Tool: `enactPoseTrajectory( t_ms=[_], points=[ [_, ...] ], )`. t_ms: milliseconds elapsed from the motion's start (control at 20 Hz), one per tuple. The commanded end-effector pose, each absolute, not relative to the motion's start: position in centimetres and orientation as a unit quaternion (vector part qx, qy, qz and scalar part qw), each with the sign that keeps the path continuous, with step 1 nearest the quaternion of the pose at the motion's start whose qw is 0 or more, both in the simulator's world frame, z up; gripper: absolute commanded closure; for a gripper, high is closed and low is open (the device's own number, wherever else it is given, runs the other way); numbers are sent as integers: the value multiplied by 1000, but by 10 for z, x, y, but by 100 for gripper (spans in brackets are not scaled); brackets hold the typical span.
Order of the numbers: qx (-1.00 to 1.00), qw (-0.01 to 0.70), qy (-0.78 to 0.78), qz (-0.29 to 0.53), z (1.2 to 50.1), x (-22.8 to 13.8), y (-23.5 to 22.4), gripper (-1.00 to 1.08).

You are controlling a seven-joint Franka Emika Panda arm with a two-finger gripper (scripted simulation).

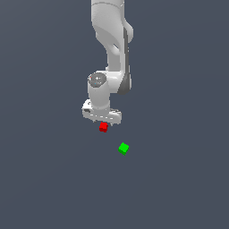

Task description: Stack the red cube on top of the green cube.

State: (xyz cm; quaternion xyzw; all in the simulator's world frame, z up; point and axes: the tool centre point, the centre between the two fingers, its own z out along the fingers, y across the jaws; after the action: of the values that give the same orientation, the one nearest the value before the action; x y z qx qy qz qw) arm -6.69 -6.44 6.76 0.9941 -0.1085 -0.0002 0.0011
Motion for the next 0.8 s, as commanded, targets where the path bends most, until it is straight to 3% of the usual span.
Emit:
enactPoseTrajectory(
  t_ms=[0, 650, 700, 750],
  points=[
    [994, 1, -109, -1, 61, -67, -64, -92],
    [994, 0, -110, 0, 20, -68, -64, -92],
    [994, 0, -110, 0, 20, -68, -64, 108],
    [994, 0, -110, 0, 20, -68, -64, 108]
  ],
)
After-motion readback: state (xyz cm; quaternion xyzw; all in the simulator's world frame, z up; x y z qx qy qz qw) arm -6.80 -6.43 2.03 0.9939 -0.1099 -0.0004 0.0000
